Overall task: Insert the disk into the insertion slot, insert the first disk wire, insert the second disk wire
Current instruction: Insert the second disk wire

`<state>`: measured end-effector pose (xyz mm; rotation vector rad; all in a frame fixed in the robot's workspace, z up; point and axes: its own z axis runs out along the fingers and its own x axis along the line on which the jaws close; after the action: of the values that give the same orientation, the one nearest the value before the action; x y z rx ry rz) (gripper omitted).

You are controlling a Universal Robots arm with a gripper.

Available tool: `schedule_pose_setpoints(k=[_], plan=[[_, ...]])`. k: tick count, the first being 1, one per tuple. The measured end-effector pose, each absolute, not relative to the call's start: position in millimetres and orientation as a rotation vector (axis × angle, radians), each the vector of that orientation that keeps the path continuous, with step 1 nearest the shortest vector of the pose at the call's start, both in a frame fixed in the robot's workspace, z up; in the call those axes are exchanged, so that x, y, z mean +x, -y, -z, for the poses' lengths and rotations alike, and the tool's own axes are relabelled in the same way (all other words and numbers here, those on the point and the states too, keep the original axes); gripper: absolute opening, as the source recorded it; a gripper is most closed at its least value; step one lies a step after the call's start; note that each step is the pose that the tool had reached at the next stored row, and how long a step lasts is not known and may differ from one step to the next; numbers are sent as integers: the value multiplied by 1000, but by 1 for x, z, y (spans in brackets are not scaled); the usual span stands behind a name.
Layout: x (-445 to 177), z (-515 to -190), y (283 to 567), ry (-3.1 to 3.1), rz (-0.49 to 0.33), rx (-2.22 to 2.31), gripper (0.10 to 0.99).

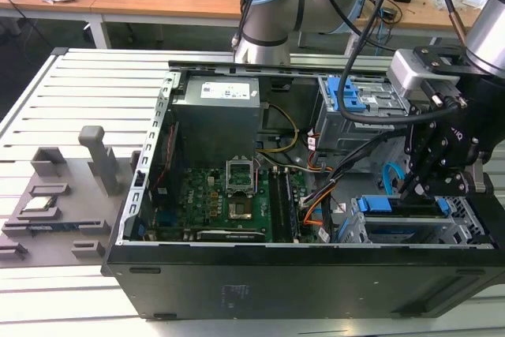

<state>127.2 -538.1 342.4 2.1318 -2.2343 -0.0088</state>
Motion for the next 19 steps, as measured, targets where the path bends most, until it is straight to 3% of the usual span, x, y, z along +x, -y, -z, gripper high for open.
schedule_pose_setpoints(k=[19], plan=[[127, -345, 538, 2236, 16, 2136, 161]])
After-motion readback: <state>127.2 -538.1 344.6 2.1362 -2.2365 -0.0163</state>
